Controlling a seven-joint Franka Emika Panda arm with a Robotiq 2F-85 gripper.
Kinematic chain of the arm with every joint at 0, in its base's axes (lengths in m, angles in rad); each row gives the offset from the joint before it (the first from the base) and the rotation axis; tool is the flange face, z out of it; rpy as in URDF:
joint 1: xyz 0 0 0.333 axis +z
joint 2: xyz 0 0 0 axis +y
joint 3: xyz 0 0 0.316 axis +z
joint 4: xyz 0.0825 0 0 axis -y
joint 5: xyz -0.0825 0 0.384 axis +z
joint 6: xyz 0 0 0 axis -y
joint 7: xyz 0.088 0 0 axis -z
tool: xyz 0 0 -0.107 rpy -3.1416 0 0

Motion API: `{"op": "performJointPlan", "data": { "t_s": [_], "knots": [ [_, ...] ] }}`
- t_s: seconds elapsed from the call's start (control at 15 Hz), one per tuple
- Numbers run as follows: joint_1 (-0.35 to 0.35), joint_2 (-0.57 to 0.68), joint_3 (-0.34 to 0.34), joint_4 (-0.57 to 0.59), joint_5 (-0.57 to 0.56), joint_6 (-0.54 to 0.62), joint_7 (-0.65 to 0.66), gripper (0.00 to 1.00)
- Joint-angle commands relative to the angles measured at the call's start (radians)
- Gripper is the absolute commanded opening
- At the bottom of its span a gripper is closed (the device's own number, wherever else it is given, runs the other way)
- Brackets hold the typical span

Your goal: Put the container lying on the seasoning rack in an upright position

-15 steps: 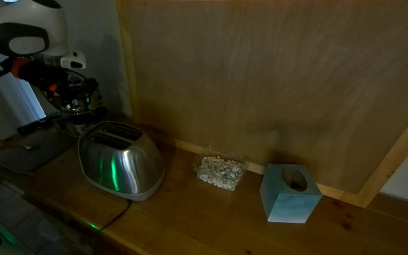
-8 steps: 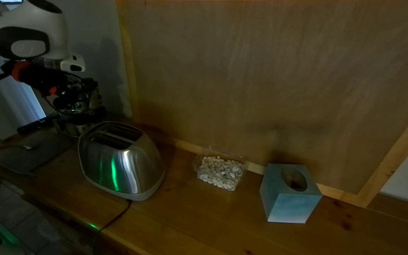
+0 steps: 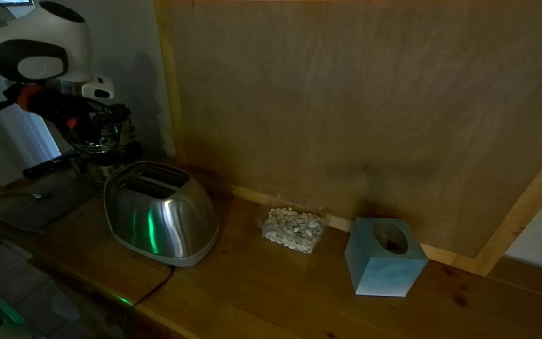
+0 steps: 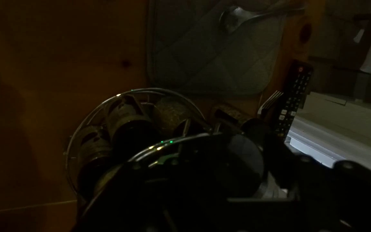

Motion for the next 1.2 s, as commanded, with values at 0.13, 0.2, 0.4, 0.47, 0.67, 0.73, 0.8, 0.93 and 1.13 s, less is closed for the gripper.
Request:
{"op": "performJointPlan", "data": {
  "t_s": [0.13, 0.2, 0.4, 0.47, 0.67, 0.73, 0.8, 0.93, 1.13],
  "knots": [
    [-0.014, 0.005, 0.01, 0.024, 0.005, -0.012, 0.018, 0.28],
    [-0.015, 0.005, 0.011, 0.03, 0.002, -0.014, 0.022, 0.27],
    [-0.019, 0.0, 0.018, 0.05, -0.016, -0.033, 0.039, 0.19],
    [-0.021, 0.0, 0.02, 0.056, -0.024, -0.04, 0.043, 0.18],
    [-0.027, -0.003, 0.027, 0.08, -0.053, -0.062, 0.055, 0.06],
    [-0.029, -0.005, 0.03, 0.087, -0.064, -0.065, 0.06, 0.01],
    [-0.032, -0.004, 0.034, 0.095, -0.08, -0.066, 0.068, 0.0],
    [-0.034, -0.004, 0.041, 0.107, -0.113, -0.071, 0.076, 0.04],
    [-0.028, 0.0, 0.053, 0.117, -0.145, -0.073, 0.08, 0.06]
  ]
}}
